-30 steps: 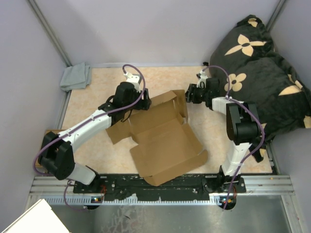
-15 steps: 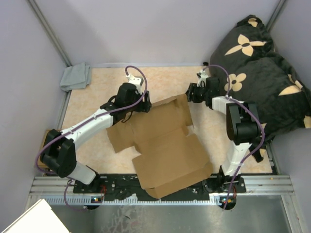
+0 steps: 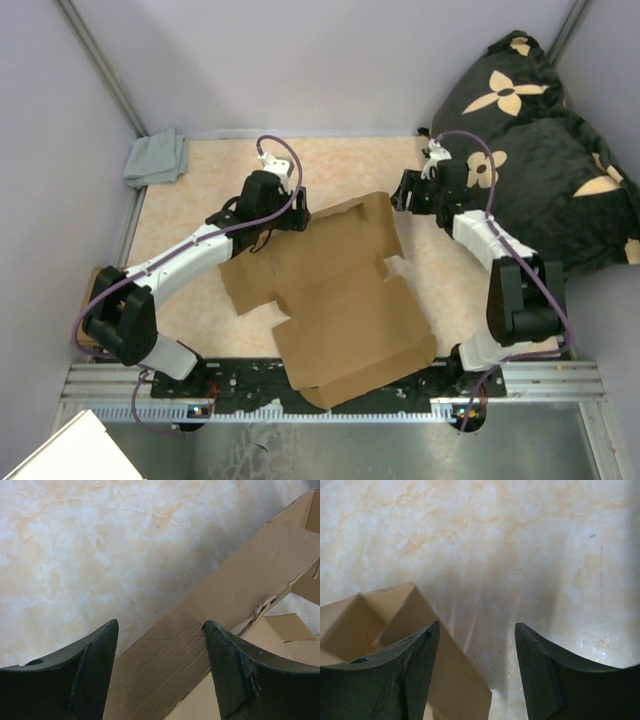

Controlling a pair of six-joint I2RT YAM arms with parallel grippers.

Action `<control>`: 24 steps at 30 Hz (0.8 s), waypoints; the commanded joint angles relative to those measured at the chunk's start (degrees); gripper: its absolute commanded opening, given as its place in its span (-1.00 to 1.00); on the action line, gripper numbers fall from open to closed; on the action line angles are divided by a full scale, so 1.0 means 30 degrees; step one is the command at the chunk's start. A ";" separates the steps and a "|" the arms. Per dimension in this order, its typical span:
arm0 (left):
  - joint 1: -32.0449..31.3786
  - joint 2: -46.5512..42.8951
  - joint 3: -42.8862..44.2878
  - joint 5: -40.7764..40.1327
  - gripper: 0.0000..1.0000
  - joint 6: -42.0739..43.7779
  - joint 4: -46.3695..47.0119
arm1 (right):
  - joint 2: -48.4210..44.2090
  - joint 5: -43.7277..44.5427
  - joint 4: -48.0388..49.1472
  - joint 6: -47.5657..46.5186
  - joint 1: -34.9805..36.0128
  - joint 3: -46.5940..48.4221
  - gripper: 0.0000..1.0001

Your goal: Fold the paper box

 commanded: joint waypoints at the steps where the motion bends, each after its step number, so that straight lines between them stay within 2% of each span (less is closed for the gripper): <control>1: 0.0053 -0.0135 0.0088 0.0598 0.51 -0.0116 -0.0018 | -0.2993 -0.0122 -0.1222 -0.0871 0.0297 0.0009 0.25; 6: 0.0046 -0.0235 -0.0037 0.1303 0.49 -0.0198 0.0001 | -0.3650 -0.0910 -0.2067 -0.1141 0.0349 -0.0377 0.25; 15: 0.0053 -0.0850 -0.0261 0.1779 0.48 -0.0118 0.0120 | -0.3328 0.0860 -0.2528 -0.1735 0.1202 -0.0782 0.20; 17: 0.0053 -0.0948 -0.0300 0.1821 0.48 -0.0090 0.0119 | -0.3347 0.1018 -0.2559 -0.1757 0.1383 -0.0895 0.11; 21: 0.0053 -0.1099 -0.0332 0.2076 0.44 -0.0031 0.0105 | -0.3641 0.1038 -0.3215 -0.1829 0.1622 -0.0959 -0.32; 24: 0.0053 -0.1190 -0.0362 0.2293 0.43 -0.0002 0.0104 | -0.4536 0.1283 -0.3524 -0.1828 0.1810 -0.1355 -0.42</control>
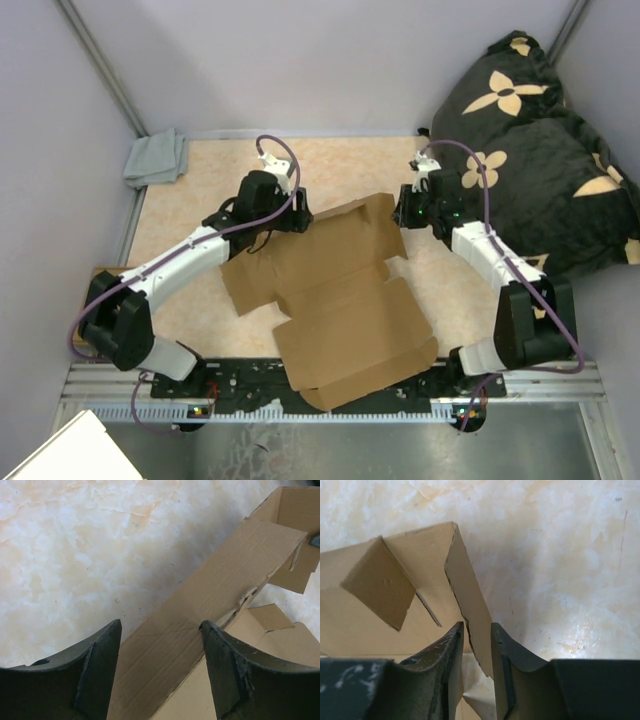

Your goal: Fold the paper box

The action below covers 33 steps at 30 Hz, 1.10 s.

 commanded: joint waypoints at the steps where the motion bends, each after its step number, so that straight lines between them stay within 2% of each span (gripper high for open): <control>1: 0.0053 -0.0707 -0.0257 0.0747 0.43 0.0137 0.0133 | -0.1662 0.0599 -0.0274 -0.0280 0.0330 -0.0634 -0.45; 9: 0.0036 -0.0580 -0.0434 0.1287 0.42 -0.0004 0.0403 | -0.3163 0.1061 -0.0790 -0.0403 0.0379 -0.1106 -0.55; 20: 0.0023 -0.0538 -0.0468 0.1334 0.40 -0.0050 0.0467 | -0.1406 0.1174 0.0011 -0.0285 0.0548 -0.0779 -0.19; 23: 0.0024 -0.0621 -0.0481 0.1277 0.40 -0.0021 0.0476 | -0.0927 0.1357 0.0363 -0.0292 0.0628 -0.0725 -0.17; 26: 0.0038 -0.0632 -0.0466 0.1305 0.40 -0.0036 0.0470 | -0.0130 0.1738 0.0158 -0.0347 0.0842 -0.0251 -0.29; 31: 0.0024 -0.0631 -0.0524 0.1213 0.40 -0.0037 0.0468 | 0.0183 0.2447 -0.0024 -0.0647 0.1342 0.0069 -0.72; 33: 0.0024 -0.0631 -0.0525 0.1206 0.40 -0.0037 0.0465 | -0.0051 0.2753 -0.0294 -0.0748 0.1600 0.0135 -0.83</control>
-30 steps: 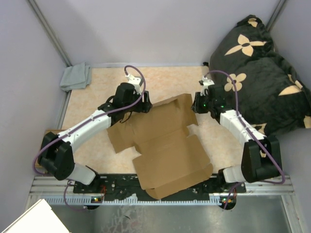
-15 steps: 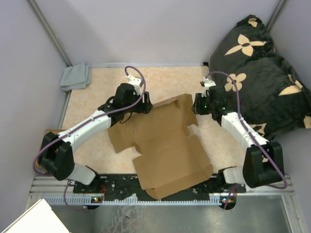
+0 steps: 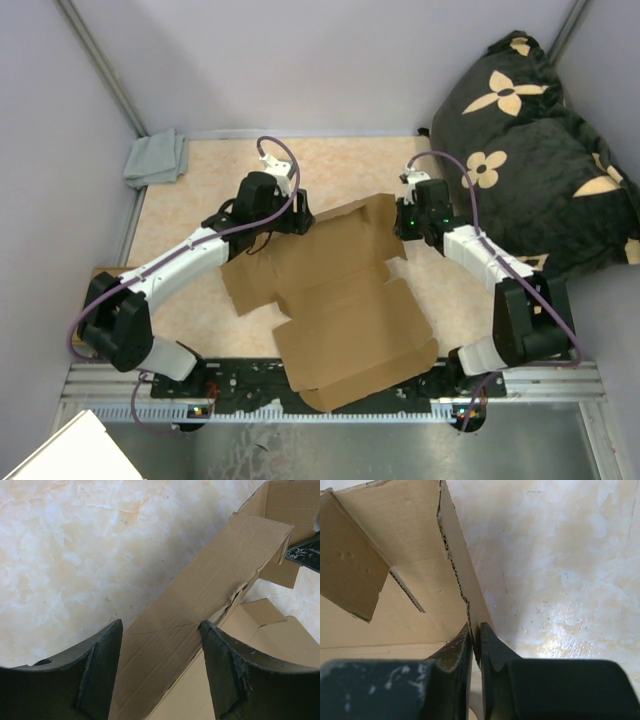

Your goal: Fold the paper box

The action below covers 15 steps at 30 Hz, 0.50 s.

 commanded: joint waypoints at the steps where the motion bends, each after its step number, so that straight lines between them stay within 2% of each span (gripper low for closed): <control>1: 0.0038 -0.0460 -0.0240 0.0221 0.40 0.0017 0.0230 | -0.0673 0.0992 0.0201 -0.0509 0.0648 0.1144 -0.85; 6: 0.0032 -0.0606 -0.0212 0.0239 0.40 0.0009 0.0197 | -0.3022 0.1262 -0.0113 -0.0732 0.1534 0.0735 -0.95; 15: 0.0024 -0.1029 -0.0309 0.0798 0.40 -0.0231 0.0149 | -0.6375 -0.0355 -0.1255 -0.0767 0.2281 -0.0815 -0.95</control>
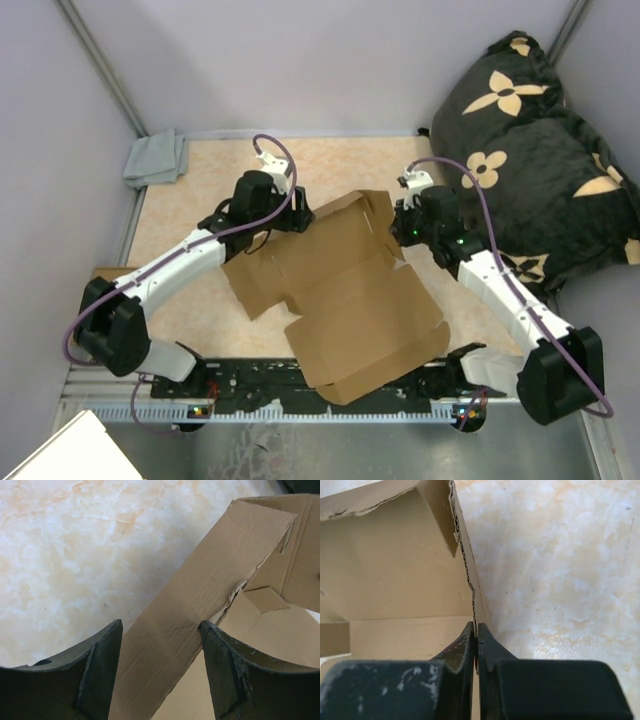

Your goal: Fold the paper box

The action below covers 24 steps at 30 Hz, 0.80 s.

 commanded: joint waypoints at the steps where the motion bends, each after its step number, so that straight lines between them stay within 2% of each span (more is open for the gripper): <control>1: 0.0002 -0.0703 -0.0381 0.0921 0.39 -0.0288 -0.0089 | -0.1569 -0.0610 0.0097 0.0010 0.0597 -0.0569 -0.95; 8: -0.0028 -0.1174 -0.1081 0.2292 0.35 -0.0898 0.0034 | -0.2311 0.1332 0.0274 0.1126 0.1843 -0.2522 -0.86; 24: -0.0491 -0.1463 -0.2234 0.3237 0.31 -0.1364 -0.0002 | -0.3423 0.1923 -0.0914 0.3268 0.2848 -0.4549 -0.74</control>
